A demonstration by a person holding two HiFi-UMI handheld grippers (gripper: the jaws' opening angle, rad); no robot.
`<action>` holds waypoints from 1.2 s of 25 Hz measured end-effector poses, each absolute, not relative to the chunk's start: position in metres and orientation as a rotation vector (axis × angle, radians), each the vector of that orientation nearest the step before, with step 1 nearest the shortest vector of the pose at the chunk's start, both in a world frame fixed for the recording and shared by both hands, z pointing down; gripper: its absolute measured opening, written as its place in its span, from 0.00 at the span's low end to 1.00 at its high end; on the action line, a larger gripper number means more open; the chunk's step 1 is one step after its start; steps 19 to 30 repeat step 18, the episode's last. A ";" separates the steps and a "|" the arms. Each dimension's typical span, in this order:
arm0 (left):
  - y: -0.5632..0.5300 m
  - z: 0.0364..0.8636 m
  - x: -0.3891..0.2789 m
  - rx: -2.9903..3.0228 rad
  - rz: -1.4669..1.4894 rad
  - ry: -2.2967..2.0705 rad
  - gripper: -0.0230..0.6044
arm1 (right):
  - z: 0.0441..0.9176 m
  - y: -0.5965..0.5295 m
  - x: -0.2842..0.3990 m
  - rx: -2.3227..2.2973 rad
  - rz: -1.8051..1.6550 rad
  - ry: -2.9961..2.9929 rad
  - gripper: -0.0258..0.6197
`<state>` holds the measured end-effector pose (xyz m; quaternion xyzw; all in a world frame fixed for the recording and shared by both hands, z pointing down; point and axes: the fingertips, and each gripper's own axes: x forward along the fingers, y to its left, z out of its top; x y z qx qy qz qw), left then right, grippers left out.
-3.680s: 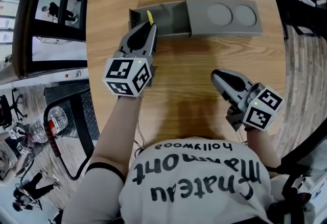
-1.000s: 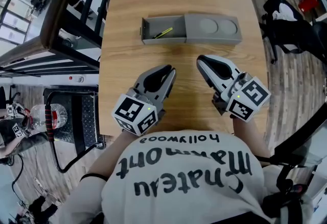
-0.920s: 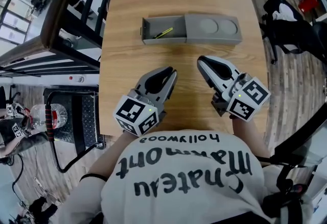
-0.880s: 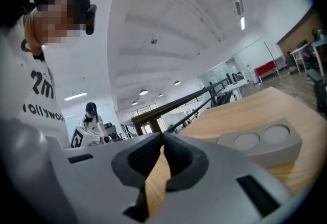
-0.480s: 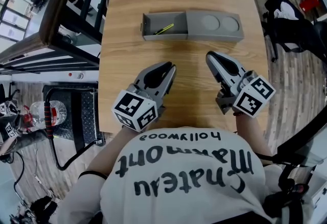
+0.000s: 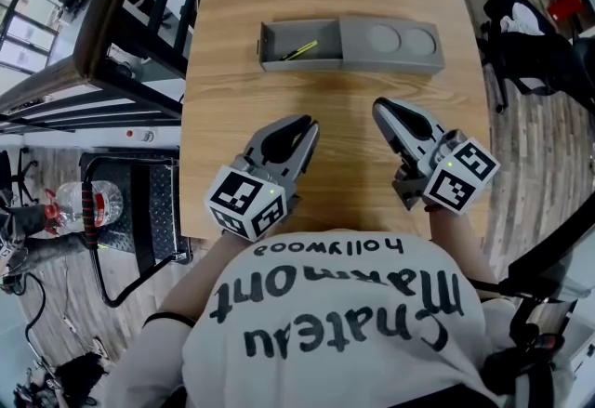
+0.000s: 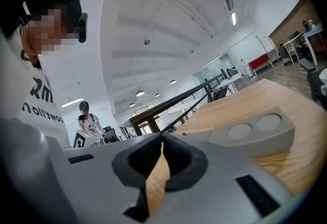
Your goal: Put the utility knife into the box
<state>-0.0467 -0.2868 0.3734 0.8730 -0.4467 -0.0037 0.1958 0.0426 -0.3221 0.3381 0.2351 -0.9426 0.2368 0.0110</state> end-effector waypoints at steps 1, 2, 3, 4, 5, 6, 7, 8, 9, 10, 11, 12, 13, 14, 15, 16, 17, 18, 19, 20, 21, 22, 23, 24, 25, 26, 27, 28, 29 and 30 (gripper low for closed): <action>-0.286 0.375 -0.048 2.440 -0.010 -1.255 0.12 | 0.339 -0.321 0.042 0.731 0.743 -2.941 0.07; -0.285 0.376 -0.049 2.435 -0.009 -1.258 0.12 | 0.340 -0.320 0.042 0.729 0.747 -2.940 0.07; -0.284 0.377 -0.050 2.431 -0.008 -1.261 0.12 | 0.341 -0.319 0.042 0.728 0.750 -2.938 0.07; -0.284 0.377 -0.050 2.427 -0.008 -1.264 0.12 | 0.342 -0.318 0.042 0.727 0.753 -2.935 0.07; -0.284 0.377 -0.051 2.425 -0.007 -1.268 0.12 | 0.343 -0.318 0.043 0.726 0.757 -2.931 0.07; -0.283 0.377 -0.051 2.422 -0.007 -1.272 0.12 | 0.344 -0.318 0.044 0.725 0.760 -2.928 0.07; -0.283 0.377 -0.051 2.420 -0.007 -1.275 0.12 | 0.345 -0.318 0.044 0.726 0.763 -2.925 0.07; -0.282 0.378 -0.052 2.419 -0.006 -1.277 0.12 | 0.346 -0.318 0.044 0.726 0.766 -2.924 0.07; -0.282 0.378 -0.053 2.417 -0.004 -1.279 0.12 | 0.347 -0.317 0.044 0.726 0.768 -2.923 0.07; -0.281 0.379 -0.054 2.415 -0.002 -1.281 0.12 | 0.348 -0.317 0.043 0.724 0.769 -2.923 0.07; -0.281 0.380 -0.055 2.412 0.001 -1.283 0.12 | 0.349 -0.316 0.042 0.723 0.770 -2.922 0.07; -0.280 0.381 -0.055 2.410 0.002 -1.284 0.12 | 0.350 -0.316 0.042 0.723 0.770 -2.919 0.07; -0.280 0.382 -0.056 2.408 0.003 -1.286 0.12 | 0.352 -0.316 0.042 0.723 0.772 -2.916 0.07; -0.281 0.383 -0.056 2.406 0.003 -1.287 0.12 | 0.353 -0.316 0.043 0.725 0.775 -2.914 0.07; -0.281 0.383 -0.056 2.406 0.004 -1.287 0.12 | 0.354 -0.316 0.043 0.727 0.779 -2.912 0.07; -0.281 0.383 -0.055 2.406 0.006 -1.287 0.12 | 0.355 -0.317 0.044 0.730 0.782 -2.910 0.07; -0.281 0.383 -0.055 2.406 0.007 -1.287 0.12 | 0.355 -0.317 0.044 0.733 0.786 -2.908 0.07; -0.282 0.383 -0.055 2.406 0.009 -1.287 0.12 | 0.356 -0.318 0.045 0.736 0.790 -2.907 0.07; -0.282 0.383 -0.055 2.406 0.009 -1.287 0.12 | 0.356 -0.318 0.045 0.736 0.790 -2.907 0.07; -0.282 0.383 -0.055 2.406 0.009 -1.287 0.12 | 0.356 -0.318 0.045 0.736 0.790 -2.907 0.07; -0.282 0.383 -0.055 2.406 0.009 -1.287 0.12 | 0.356 -0.318 0.045 0.736 0.790 -2.907 0.07; -0.282 0.383 -0.055 2.406 0.009 -1.287 0.12 | 0.356 -0.318 0.045 0.736 0.790 -2.907 0.07; -0.282 0.383 -0.055 2.406 0.009 -1.287 0.12 | 0.356 -0.318 0.045 0.736 0.790 -2.907 0.07; -0.282 0.383 -0.055 2.406 0.009 -1.287 0.12 | 0.356 -0.318 0.045 0.736 0.790 -2.907 0.07; -0.282 0.383 -0.055 2.406 0.009 -1.287 0.12 | 0.356 -0.318 0.045 0.736 0.790 -2.907 0.07; -0.282 0.383 -0.055 2.406 0.009 -1.287 0.12 | 0.356 -0.318 0.045 0.736 0.790 -2.907 0.07; -0.282 0.383 -0.055 2.406 0.009 -1.287 0.12 | 0.356 -0.318 0.045 0.736 0.790 -2.907 0.07; -0.282 0.383 -0.055 2.406 0.009 -1.287 0.12 | 0.356 -0.318 0.045 0.736 0.790 -2.907 0.07; -0.282 0.383 -0.055 2.406 0.009 -1.287 0.12 | 0.356 -0.318 0.045 0.736 0.790 -2.907 0.07; -0.282 0.383 -0.055 2.406 0.009 -1.287 0.12 | 0.356 -0.318 0.045 0.736 0.790 -2.907 0.07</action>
